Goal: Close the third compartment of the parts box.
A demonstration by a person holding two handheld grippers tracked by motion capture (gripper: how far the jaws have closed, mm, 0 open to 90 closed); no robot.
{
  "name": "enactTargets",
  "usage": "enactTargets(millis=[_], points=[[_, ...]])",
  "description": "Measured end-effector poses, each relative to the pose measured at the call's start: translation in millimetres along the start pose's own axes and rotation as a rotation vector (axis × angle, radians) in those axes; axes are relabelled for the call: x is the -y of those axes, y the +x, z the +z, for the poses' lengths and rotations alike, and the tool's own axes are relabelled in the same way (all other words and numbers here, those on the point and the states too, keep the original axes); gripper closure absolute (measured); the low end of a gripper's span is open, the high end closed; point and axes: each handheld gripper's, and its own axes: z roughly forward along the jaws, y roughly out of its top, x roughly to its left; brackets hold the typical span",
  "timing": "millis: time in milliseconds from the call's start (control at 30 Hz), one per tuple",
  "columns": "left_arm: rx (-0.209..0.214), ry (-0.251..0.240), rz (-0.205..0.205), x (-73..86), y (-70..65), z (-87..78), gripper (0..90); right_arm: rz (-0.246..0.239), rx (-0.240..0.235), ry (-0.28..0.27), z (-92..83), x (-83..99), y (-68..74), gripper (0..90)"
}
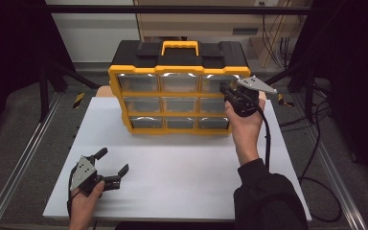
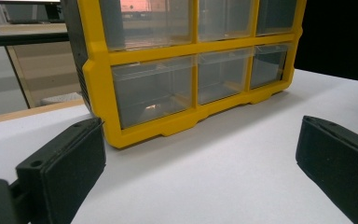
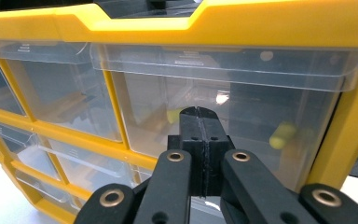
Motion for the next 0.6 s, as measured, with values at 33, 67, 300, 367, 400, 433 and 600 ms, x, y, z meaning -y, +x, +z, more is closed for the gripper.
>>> enactTargets(millis=[33, 67, 300, 367, 400, 433, 600], points=[[-0.001, 0.000, 0.000, 0.0, 0.1, 0.0, 0.9, 0.001, 0.000, 0.001, 0.1, 0.0, -0.1, 90.0], [-0.001, -0.001, -0.001, 0.0, 0.0, 0.0, 0.9, 0.003, 0.000, 0.003, 0.2, 0.0, -0.5, 90.0], [-0.001, -0.001, 0.000, -0.1, 0.0, 0.0, 0.9, 0.031, -0.007, -0.002, 2.2, 0.1, -4.9, 90.0], [-0.001, -0.001, 0.000, -0.1, 0.0, 0.1, 0.9, 0.041, -0.009, -0.003, 2.6, 0.1, -5.6, 90.0], [0.000, -0.001, 0.000, -0.1, -0.1, 0.1, 0.9, 0.042, -0.008, -0.003, 2.8, 0.3, -5.8, 90.0], [0.000, -0.001, 0.000, -0.1, -0.1, 0.0, 0.9, 0.041, -0.007, -0.003, 2.9, 0.4, -5.7, 90.0], [0.000, -0.001, 0.000, -0.2, -0.1, -0.1, 0.9, 0.038, -0.006, -0.003, 3.1, 0.4, -5.6, 90.0]])
